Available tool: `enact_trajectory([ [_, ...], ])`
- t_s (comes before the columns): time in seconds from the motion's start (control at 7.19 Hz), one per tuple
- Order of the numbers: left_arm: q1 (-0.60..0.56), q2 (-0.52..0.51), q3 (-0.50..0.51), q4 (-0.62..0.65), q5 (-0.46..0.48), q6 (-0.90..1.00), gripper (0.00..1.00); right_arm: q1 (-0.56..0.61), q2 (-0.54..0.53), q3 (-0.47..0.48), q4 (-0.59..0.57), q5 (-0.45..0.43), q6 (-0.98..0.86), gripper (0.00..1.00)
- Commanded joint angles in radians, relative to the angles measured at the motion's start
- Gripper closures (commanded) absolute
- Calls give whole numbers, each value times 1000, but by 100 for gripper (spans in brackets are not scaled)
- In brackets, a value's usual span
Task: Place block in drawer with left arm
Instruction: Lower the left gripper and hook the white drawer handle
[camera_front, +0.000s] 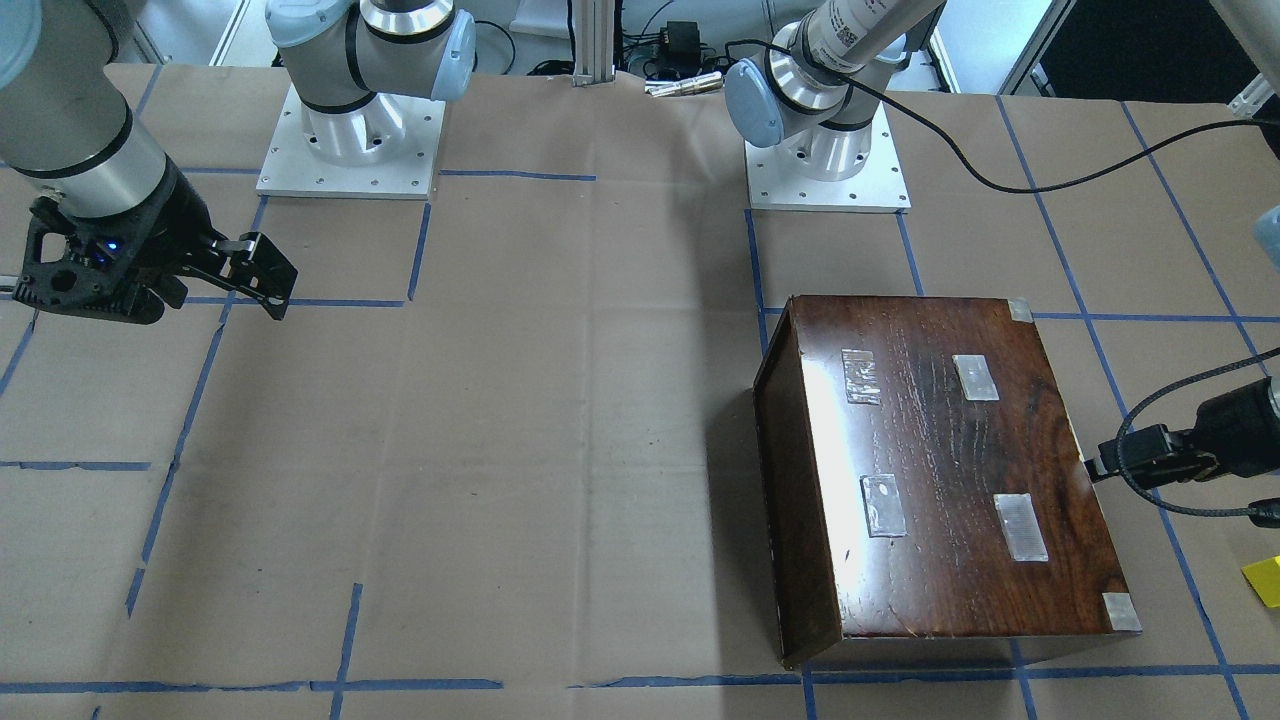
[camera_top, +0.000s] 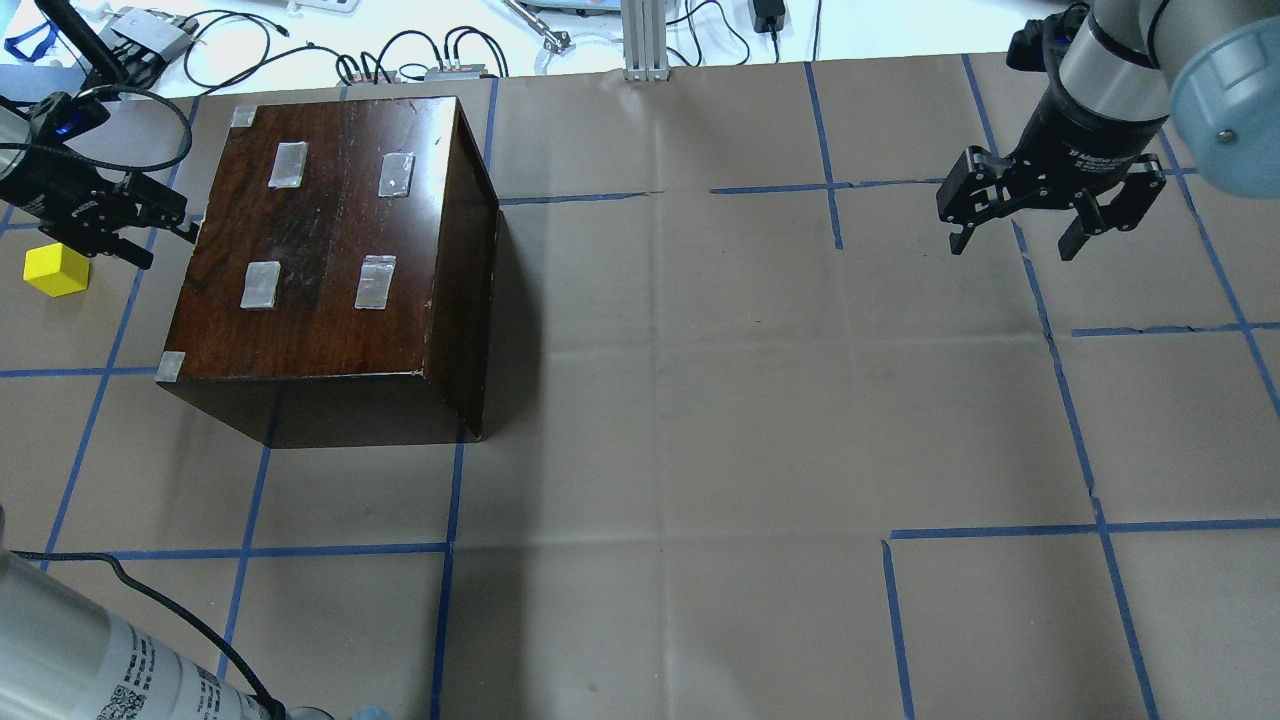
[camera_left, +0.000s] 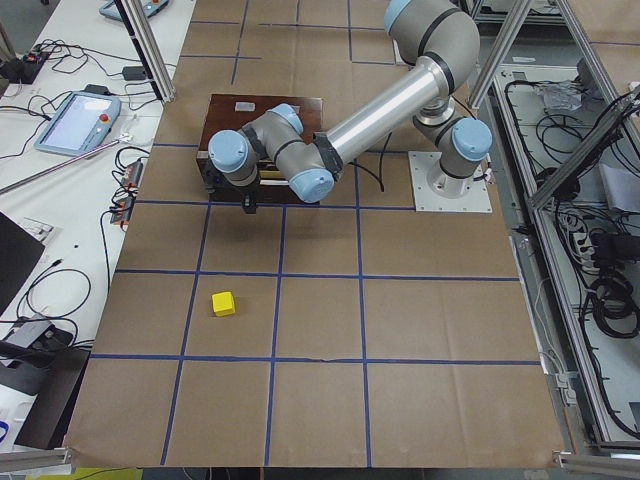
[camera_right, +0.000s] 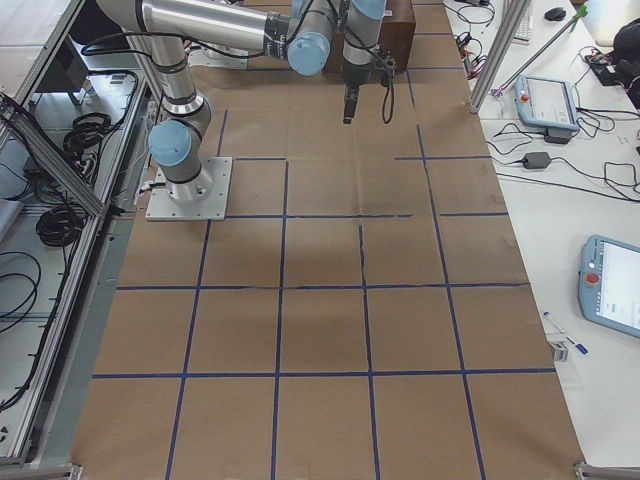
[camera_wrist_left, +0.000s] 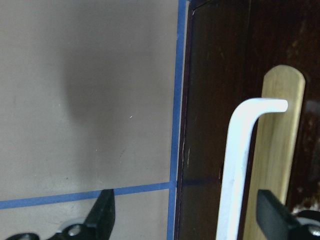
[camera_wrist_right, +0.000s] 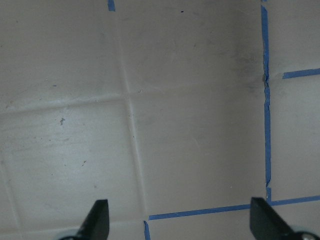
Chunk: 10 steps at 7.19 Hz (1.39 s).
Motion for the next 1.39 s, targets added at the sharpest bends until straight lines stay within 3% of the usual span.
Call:
enact_trajectory([
  [0.0, 0, -11, 2, 1, -2, 1, 2, 0, 0, 0, 0, 0, -1, 0],
  [1.25, 18, -26, 12, 30, 3, 10, 2, 0, 0, 0, 0, 0, -1, 0],
])
